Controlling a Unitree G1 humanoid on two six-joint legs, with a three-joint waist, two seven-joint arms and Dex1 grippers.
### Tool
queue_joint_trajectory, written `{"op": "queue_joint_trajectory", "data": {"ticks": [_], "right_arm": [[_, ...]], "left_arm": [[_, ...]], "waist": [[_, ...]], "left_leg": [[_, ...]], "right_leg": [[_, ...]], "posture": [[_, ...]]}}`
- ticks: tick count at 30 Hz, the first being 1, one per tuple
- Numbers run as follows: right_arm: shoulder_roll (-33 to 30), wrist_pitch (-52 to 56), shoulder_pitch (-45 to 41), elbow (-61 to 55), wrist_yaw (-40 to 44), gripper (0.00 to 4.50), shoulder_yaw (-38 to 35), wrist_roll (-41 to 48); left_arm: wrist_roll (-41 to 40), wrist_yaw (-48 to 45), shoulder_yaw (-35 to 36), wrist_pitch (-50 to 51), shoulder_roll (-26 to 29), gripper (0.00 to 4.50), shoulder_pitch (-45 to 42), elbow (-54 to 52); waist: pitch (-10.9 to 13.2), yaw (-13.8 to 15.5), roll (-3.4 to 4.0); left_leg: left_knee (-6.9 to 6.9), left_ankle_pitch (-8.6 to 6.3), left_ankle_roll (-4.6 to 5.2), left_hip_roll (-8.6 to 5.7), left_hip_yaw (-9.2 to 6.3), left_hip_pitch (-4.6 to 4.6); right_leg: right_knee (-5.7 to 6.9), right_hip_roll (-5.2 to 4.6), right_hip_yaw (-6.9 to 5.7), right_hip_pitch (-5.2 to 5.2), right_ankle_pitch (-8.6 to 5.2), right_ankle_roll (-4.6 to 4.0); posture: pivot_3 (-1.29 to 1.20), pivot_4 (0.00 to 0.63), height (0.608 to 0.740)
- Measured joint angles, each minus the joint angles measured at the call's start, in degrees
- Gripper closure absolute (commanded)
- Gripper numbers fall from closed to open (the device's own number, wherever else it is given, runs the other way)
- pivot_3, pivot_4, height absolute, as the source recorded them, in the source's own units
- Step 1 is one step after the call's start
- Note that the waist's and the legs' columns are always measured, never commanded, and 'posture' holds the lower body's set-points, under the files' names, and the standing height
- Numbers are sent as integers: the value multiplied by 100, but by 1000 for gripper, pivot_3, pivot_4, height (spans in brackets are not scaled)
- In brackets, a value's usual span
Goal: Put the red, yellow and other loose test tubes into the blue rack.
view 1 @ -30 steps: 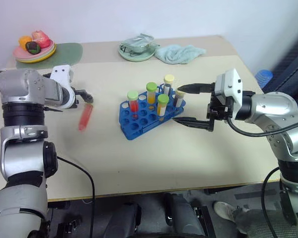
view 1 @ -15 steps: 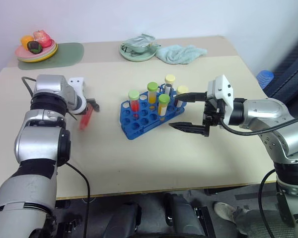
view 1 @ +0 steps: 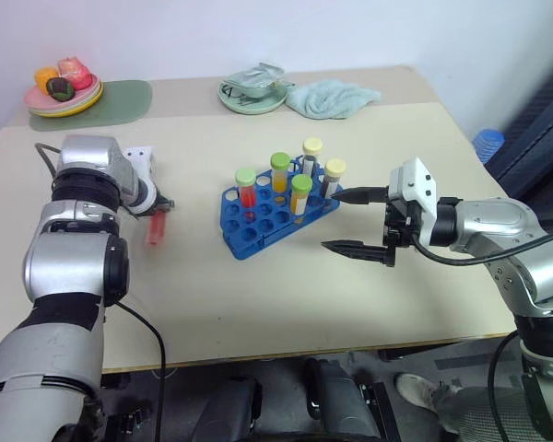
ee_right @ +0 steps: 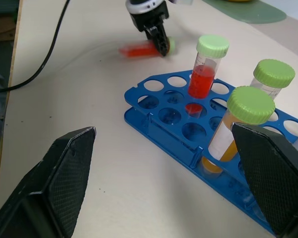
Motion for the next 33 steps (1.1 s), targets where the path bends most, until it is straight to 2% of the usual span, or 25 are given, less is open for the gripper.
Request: {"op": "queue_joint_trajectory", "data": {"ticks": [2, 3, 5, 6, 8, 11, 14, 19, 25, 33], "right_arm": [[9, 3, -6, -7, -7, 0, 3, 2], [27, 8, -25, -21, -16, 0, 13, 6], [33, 27, -20, -42, -41, 0, -1, 14], [48, 41, -11, -85, -60, 0, -8, 26], [68, 103, 41, -176, -128, 0, -25, 79], [112, 182, 265, -355, -252, 0, -127, 164], [154, 236, 449, -458, -411, 0, -246, 245], [203, 341, 674, -655, -750, 0, -408, 304], [225, 417, 1045, -1071, -1114, 0, -591, 354], [376, 450, 1671, -1685, -1672, 0, -865, 369]], "left_arm": [[-251, -226, 183, 415, 220, 3684, 493, -1089], [-500, -459, 319, 557, 368, 3684, 946, -1970], [-1292, -1197, 857, 675, 506, 3684, 1857, -3448], [-1971, -1785, 1271, 679, 484, 3684, 2399, -4280], [-2790, -2520, 1635, 638, 570, 3684, 3185, -5488], [-3186, -3003, 1979, 42, 729, 3684, 4020, -6621], [-3297, -3391, 2282, -1648, -14, 3684, 4572, -7307], [-2969, -3862, 1612, -3524, -595, 3684, 4737, -7209], [-2477, -4030, 720, -4822, -1161, 3684, 4135, -6194], [-1893, -3904, 312, -6287, -1928, 3684, 3692, -4640]], "waist": [[0, -9, 0], [-1, -19, 2], [-1, -4, 2], [-1, 5, 2], [-1, 18, 2], [-2, 43, 5], [-4, 140, 8], [-5, 181, 7], [-5, 141, 7], [-7, 174, 5]], "left_leg": [[-1, 0, 0, 2, 2, 1], [-2, 0, 0, 3, 5, 2], [1, 0, 0, 5, 11, -2], [5, 0, 0, 6, 11, -11], [24, -1, 1, 7, 6, -27], [48, -2, 1, 7, 3, -30], [67, -3, 3, 12, 6, -18], [71, -8, 11, 11, 11, -14], [68, -11, 17, 13, 20, -19], [72, -14, 24, 13, 24, -20]], "right_leg": [[6, 0, 8, -1, 0, 0], [4, 1, 11, -4, 0, -1], [10, 0, 14, -9, 0, -2], [5, 0, 13, -13, 1, -4], [5, 1, 5, -16, 3, -7], [9, 1, 0, -8, 10, -15], [-14, 6, -5, 21, 24, -16], [-15, 6, -4, 27, 26, -13], [-16, 7, 0, 16, 27, -12], [-19, 7, 1, 19, 29, -9]], "posture": [[0, 150, 740], [0, 150, 740], [0, 150, 740], [0, 150, 740], [0, 150, 740], [0, 150, 740], [0, 150, 740], [0, 150, 740], [0, 150, 740], [0, 150, 740]]}}
